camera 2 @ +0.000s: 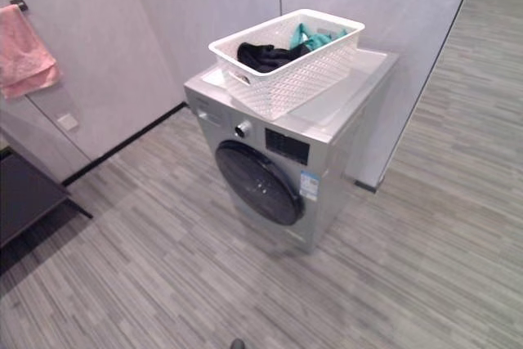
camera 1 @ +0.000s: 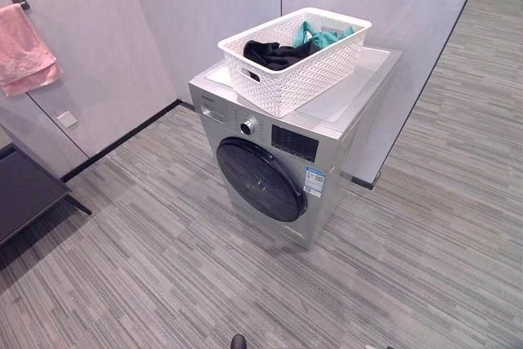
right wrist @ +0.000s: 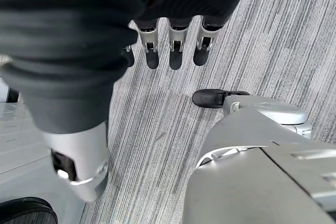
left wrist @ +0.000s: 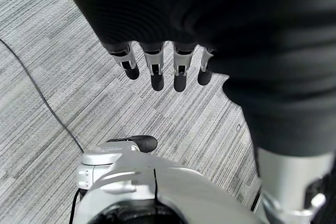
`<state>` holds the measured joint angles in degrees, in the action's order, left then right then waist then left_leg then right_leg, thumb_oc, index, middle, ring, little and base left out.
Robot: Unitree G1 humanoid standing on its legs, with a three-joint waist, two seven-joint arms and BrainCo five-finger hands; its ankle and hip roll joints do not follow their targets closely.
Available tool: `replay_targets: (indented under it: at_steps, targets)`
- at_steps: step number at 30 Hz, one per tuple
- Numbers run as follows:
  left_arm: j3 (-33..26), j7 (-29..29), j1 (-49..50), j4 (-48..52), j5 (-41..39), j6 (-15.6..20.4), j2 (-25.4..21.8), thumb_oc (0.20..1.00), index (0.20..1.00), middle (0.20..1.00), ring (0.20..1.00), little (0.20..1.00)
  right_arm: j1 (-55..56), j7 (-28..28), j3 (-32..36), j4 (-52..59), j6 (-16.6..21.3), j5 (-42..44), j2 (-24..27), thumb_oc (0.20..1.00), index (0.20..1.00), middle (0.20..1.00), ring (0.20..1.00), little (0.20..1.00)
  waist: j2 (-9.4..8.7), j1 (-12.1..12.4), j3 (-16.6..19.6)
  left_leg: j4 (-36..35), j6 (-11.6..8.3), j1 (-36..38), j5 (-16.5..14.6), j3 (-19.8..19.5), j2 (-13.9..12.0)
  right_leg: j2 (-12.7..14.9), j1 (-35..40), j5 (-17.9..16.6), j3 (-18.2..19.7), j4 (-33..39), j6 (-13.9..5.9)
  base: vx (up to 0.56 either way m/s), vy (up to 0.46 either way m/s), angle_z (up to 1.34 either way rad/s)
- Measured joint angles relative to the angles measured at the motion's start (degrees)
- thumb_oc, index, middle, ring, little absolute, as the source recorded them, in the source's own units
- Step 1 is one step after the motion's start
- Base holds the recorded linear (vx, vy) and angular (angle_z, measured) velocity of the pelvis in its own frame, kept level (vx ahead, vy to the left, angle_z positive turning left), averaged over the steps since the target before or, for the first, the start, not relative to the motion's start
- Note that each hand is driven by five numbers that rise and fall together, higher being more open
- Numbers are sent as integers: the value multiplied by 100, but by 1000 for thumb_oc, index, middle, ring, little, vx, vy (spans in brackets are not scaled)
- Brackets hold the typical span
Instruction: Grab the laundry basket,head to the washer,open it,put in the laundry and shut it.
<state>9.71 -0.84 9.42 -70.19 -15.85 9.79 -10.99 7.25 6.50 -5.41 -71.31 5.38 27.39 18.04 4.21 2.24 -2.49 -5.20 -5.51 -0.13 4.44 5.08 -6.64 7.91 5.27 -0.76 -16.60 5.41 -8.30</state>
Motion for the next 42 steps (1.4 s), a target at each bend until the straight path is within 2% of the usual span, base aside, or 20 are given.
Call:
replay_targets:
  at_steps: [4, 6, 7, 9, 11, 15, 17, 18, 19, 21, 24, 25, 30, 34, 35, 37, 38, 39, 40, 42]
  targets:
    - [-3, 38, -70, 59, -1, 0, -9, 1000, 1000, 1000, 1000, 1000, 36, -44, 27, -263, -4, -6, -5, 1000, 1000, 1000, 1000, 1000, -25, 9, -153, 41, -7, -30, 8, -173, -10, -48, 94, 66, -59, -1, 28, -47, -66, 25]
    - [-3, 68, -436, 17, -7, 7, -43, 1000, 1000, 1000, 1000, 1000, -161, -145, 78, -259, -2, 3, -67, 1000, 1000, 1000, 1000, 1000, -60, -140, -411, 1084, -189, -872, 59, -526, 34, -223, -148, 317, 177, -252, 331, -169, -54, 105]
    - [2, 71, -844, 39, -8, 5, -82, 1000, 1000, 1000, 1000, 1000, -379, -158, 115, -261, -11, 3, -78, 1000, 1000, 1000, 1000, 1000, -138, -139, -737, 1749, -488, -1439, 338, -627, 77, -155, -346, 354, 176, -493, 471, 91, 69, 93]
    - [8, 75, -996, 124, -56, -4, -186, 1000, 1000, 1000, 1000, 1000, -689, -227, 115, -90, -7, 2, -79, 1000, 1000, 1000, 1000, 1000, -355, 48, -976, 1887, -652, -1702, 887, -639, 97, -128, -550, 359, 225, -616, 572, 220, 177, 16]
    - [-17, 160, -938, 212, -160, 3, -261, 1000, 1000, 1000, 1000, 1000, -756, -504, 99, 540, 75, -12, -66, 1000, 1000, 1000, 1000, 1000, -479, 9, -1012, 1287, -337, -1675, 678, -242, -186, -110, -346, 266, -131, -312, 654, 149, 146, 29]
    - [22, 244, -926, 206, -171, 0, -210, 1000, 1000, 1000, 1000, 1000, -918, -833, 202, 850, 148, -15, 5, 1000, 1000, 1000, 1000, 1000, -355, 52, -969, 690, -268, -1512, 617, -107, -541, -212, -172, 266, -115, -181, 505, 457, 368, 18]
    - [13, 266, -835, 146, -170, -29, -198, 1000, 1000, 1000, 1000, 1000, -968, -926, 412, 754, 144, -13, -79, 1000, 1000, 1000, 1000, 1000, -222, 83, -888, 921, -132, -1215, 540, -119, -404, -55, -65, 445, -43, -482, 313, 226, 223, -18]
    - [14, 280, -772, 198, -170, -21, -191, 1000, 1000, 1000, 1000, 1000, -952, -941, 407, 745, 144, -13, -58, 1000, 1000, 1000, 1000, 1000, -153, 89, -830, 851, -49, -1008, 341, -8, -316, -3, -34, 545, 13, -649, 229, 380, 441, -23]
    - [17, 301, -838, 185, -170, -46, -230, 1000, 1000, 1000, 1000, 1000, -1020, -999, 373, 630, 133, -13, -151, 1000, 1000, 1000, 1000, 1000, -208, 69, -812, 772, 212, -700, -86, 209, -46, 384, -202, 619, 102, -1383, 130, 253, 325, -32]
    - [73, 290, -767, 329, -163, -47, -244, 1000, 1000, 1000, 1000, 1000, -1102, -1008, 196, 549, 82, -17, -188, 1000, 1000, 1000, 1000, 1000, -128, 11, -794, 589, 409, -381, -129, 369, 100, 735, -995, 502, 490, -3113, 356, 204, 237, -21]
    - [61, 295, -761, 478, -167, -6, -470, 1000, 1000, 1000, 1000, 1000, -966, -998, -45, 502, 43, -93, -443, 1000, 1000, 1000, 1000, 1000, -323, 49, -654, 475, 693, -92, -394, 581, 447, 1148, -1540, 311, 362, -3504, 306, 353, 174, -26]
    - [-22, 303, -663, 405, -169, -30, -514, 1000, 1000, 1000, 1000, 1000, -965, -955, -193, 495, 40, -137, -555, 1000, 1000, 1000, 1000, 1000, -292, 26, -621, 134, 680, 326, -421, 735, 479, 1018, -1604, 567, 27, -3241, 313, 279, 70, -66]
    - [-68, 295, -472, 71, -167, -62, -439, 1000, 1000, 1000, 1000, 1000, -899, -869, -270, 446, -19, -256, -577, 1000, 1000, 1000, 1000, 1000, -209, -145, -464, 29, 616, 694, -664, 971, 406, 123, -2000, 262, -176, -1738, 6, 301, -4, -22]
    - [31, 283, -424, 223, -159, -115, -450, 1000, 1000, 1000, 1000, 1000, -539, -878, -248, 117, -64, -353, -541, 1000, 1000, 1000, 1000, 1000, -360, -308, -409, 34, 426, 1123, -926, 741, 501, 196, -1863, -232, -727, -1183, 156, 192, -112, 40]
    - [29, 279, -442, 203, -154, -110, -433, 1000, 1000, 1000, 1000, 1000, -434, -875, -228, -3, -59, -365, -528, 1000, 1000, 1000, 1000, 1000, -380, -285, -389, 149, 279, 1257, -1061, 620, 461, 130, -1698, -469, -682, -1160, 391, 75, -157, 49]
    - [13, 229, -423, 219, -146, -108, -376, 1000, 1000, 1000, 1000, 1000, -365, -879, -99, -318, -89, -395, -513, 1000, 1000, 1000, 1000, 1000, -372, -201, -377, 1793, 13, 660, -1251, 643, 272, -11, -1350, -395, -547, -952, 637, -30, -185, 25]
    - [-23, 233, -373, 282, -173, -105, -329, 1000, 1000, 1000, 1000, 1000, -344, -869, -19, -293, -74, -393, -462, 1000, 1000, 1000, 1000, 1000, -436, -133, -313, 3115, -202, -24, -1106, 594, 101, -76, -1284, -329, -590, -927, 841, 72, -102, 6]
    - [-44, 228, -355, 470, -174, -95, -323, 1000, 1000, 1000, 1000, 1000, -374, -857, 65, -295, -45, -393, -411, 1000, 1000, 1000, 1000, 1000, -387, -69, -427, 4671, -484, -854, -563, 320, -98, -206, -1281, -284, -583, -1028, 1248, 93, -1, -16]
    - [12, 228, -400, 599, -179, -50, -265, 1000, 1000, 1000, 1000, 1000, -476, -858, 3, -300, -40, -401, -326, 1000, 1000, 1000, 1000, 1000, -325, 70, -597, 5515, -586, -1467, -358, -66, -274, -286, -1176, -211, -376, -981, 1297, 163, 45, -51]
    - [-55, 226, -279, 570, -261, -56, -198, 1000, 1000, 1000, 1000, 1000, -602, -866, -328, -355, -61, -410, -241, 1000, 1000, 1000, 1000, 1000, -381, 129, -644, 4536, -515, -1595, -580, -156, -431, -494, -825, -211, -288, -596, 1235, 194, 151, -63]
